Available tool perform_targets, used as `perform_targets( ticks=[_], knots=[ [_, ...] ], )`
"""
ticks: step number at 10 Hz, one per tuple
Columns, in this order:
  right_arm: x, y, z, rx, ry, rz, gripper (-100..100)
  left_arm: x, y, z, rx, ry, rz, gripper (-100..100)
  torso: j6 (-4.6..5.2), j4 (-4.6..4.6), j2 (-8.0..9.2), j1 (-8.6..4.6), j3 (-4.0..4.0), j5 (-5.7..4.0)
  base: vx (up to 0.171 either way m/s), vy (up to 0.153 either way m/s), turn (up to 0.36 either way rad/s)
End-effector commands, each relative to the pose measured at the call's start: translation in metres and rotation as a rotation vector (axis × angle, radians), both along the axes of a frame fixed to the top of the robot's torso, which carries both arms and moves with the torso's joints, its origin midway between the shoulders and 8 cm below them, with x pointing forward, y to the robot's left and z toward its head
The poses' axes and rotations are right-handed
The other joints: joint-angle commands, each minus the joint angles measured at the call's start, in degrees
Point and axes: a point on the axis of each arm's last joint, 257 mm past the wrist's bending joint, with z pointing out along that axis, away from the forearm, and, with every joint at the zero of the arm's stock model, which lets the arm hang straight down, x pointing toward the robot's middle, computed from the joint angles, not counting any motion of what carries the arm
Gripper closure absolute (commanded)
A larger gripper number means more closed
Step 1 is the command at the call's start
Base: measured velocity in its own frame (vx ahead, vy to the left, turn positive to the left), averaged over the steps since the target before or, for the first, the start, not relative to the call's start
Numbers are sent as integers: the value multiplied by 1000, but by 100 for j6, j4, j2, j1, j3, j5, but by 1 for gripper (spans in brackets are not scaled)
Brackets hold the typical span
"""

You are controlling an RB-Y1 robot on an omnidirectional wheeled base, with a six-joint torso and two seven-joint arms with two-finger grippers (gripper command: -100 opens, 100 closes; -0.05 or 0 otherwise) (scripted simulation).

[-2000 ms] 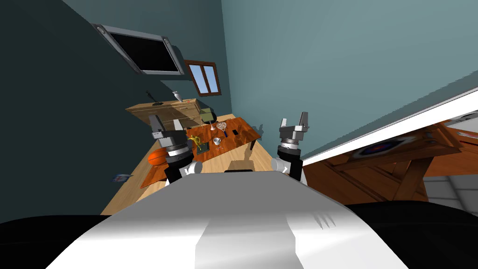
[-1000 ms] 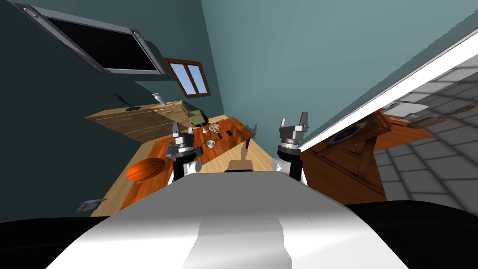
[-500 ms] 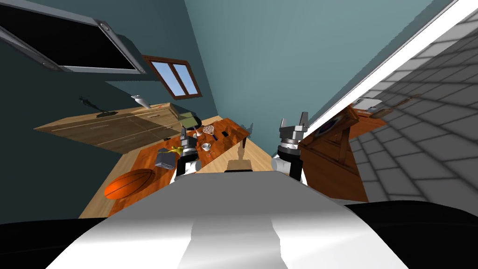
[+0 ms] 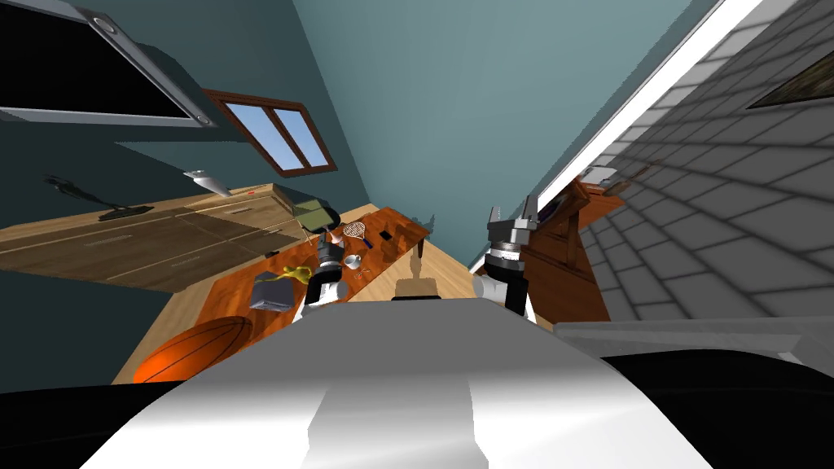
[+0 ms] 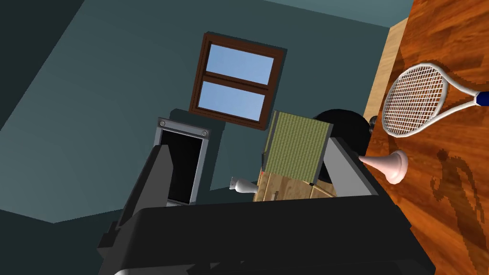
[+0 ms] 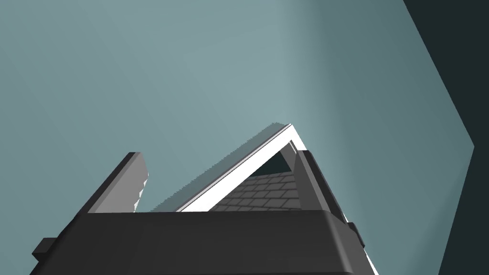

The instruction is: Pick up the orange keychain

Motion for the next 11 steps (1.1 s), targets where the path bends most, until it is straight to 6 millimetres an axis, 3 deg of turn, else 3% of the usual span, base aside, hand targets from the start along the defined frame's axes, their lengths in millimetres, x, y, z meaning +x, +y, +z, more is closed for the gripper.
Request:
perform_targets(
  ticks=[1, 4, 6, 7, 11],
  knots=[
    [0, 0, 0, 0, 0, 0, 0, 3, 8, -19, -33, 46, 6, -100, 0, 0, 0, 0, 0, 0, -1, 26, -128],
    [0, 0, 0, 0, 0, 0, 0, 7, 36, -63, -136, 144, 33, -100, -4, -1, -1, -1, -1, 0, -4, 34, -197],
    [0, 0, 0, 0, 0, 0, 0, 5, 39, -76, -144, 167, 41, -100, -4, 0, 2, 1, 1, 0, -4, 28, -58],
    [0, 0, 0, 0, 0, 0, 0, 5, 52, -96, -198, 211, 57, -100, -4, 0, -1, -6, -1, -1, -2, 18, -282],
    [0, 0, 0, 0, 0, 0, 0, -2, 68, -133, -265, 282, 88, -100, -5, 1, 3, 2, 2, 0, -11, 33, -108]
  ],
)
